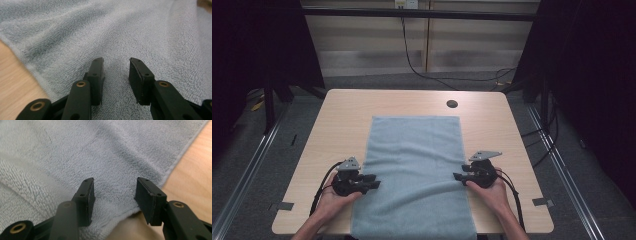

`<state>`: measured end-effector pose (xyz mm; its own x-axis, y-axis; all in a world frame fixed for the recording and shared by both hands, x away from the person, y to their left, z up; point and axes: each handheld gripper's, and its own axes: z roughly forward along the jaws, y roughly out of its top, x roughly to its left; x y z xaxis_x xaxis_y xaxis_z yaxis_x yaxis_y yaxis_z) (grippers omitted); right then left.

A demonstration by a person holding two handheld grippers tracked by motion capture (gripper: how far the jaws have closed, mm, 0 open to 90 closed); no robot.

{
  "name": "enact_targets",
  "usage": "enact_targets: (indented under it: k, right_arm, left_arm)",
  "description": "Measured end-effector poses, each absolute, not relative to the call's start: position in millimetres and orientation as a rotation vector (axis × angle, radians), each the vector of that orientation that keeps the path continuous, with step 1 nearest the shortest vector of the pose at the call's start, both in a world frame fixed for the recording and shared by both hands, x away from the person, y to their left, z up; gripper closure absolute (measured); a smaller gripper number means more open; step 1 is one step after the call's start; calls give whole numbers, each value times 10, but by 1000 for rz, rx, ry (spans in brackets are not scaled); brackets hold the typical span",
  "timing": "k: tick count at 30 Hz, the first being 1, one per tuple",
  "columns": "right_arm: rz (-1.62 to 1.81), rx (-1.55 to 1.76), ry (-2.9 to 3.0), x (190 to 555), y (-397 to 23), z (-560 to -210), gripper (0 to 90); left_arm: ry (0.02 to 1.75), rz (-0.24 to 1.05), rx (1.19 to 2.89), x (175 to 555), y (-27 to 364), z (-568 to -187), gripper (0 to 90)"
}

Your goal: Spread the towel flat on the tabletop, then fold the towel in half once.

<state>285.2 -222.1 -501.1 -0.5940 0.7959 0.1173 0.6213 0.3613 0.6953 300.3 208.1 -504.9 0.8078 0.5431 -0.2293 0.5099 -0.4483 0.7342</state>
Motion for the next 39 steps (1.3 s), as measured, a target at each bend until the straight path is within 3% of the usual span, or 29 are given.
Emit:
enact_targets:
  k: [21, 25, 30, 39]
  right_arm:
    - [1105, 1275, 2385, 2404, -2265, -5010, 478]
    - [1126, 1279, 2426, 2278, -2251, -4990, 477]
    - [1210, 1265, 2388, 2358, -2262, -4899, 476]
    - [1146, 1240, 2327, 3140, -2130, -4880, 509]
  left_arm:
    - [671, -45, 2176, 2482, 2027, -5016, 646]
    - [660, -72, 2175, 2416, 2034, -4988, 614]
    - [707, -40, 2104, 2713, 2002, -4845, 568]
    - [857, 76, 2052, 3472, 1942, -4903, 585]
